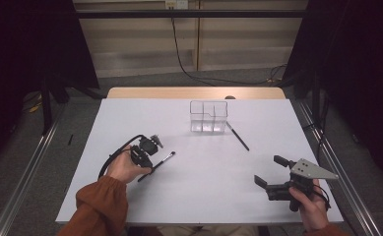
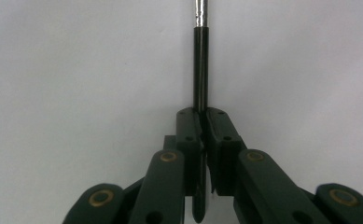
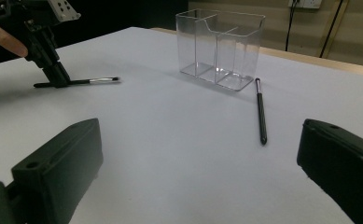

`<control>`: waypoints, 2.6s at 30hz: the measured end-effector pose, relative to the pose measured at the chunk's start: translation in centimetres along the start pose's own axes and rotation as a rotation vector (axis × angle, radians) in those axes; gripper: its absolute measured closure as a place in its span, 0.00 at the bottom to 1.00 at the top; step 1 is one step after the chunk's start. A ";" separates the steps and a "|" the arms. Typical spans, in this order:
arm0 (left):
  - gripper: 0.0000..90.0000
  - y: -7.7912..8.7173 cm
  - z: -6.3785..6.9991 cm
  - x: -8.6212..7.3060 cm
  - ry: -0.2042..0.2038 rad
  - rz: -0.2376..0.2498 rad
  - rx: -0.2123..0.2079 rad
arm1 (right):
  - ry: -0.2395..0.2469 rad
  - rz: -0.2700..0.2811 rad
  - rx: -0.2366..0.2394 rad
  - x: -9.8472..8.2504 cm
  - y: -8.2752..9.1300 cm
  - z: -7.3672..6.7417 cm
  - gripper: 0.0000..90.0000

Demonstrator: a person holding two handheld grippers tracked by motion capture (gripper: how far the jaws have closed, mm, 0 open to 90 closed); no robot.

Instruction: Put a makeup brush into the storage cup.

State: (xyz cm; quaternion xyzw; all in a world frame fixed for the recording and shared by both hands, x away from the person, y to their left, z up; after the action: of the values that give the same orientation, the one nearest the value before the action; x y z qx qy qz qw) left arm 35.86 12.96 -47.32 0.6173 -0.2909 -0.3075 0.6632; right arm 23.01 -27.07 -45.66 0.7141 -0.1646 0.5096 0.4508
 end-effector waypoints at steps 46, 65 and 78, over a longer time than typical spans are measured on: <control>0.94 2.3 0.6 -2.7 0.028 0.480 -0.157 | -0.001 0.000 0.000 0.0 -0.1 0.0 0.00; 0.94 2.6 0.7 -3.9 0.028 0.710 -0.149 | 0.001 0.002 0.004 0.0 -0.1 0.0 0.00; 0.94 2.9 1.7 -4.3 0.009 0.866 -0.143 | 0.007 0.017 0.030 0.1 -0.1 -0.5 0.00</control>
State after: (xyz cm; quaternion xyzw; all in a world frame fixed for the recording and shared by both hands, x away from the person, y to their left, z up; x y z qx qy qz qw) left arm 31.95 15.36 -44.37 0.3923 -0.4979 -0.0175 0.7732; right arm 22.81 -26.56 -45.53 0.7176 -0.1613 0.5185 0.4362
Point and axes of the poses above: each handheld gripper's, and its own axes: y roughly backward along the jaws, x roughly out of its top, z roughly to its right, the point moved 3 cm from there along -y, roughly forward along the jaws, and after that the axes turned 10 degrees about -z, right-handed, at the moved point
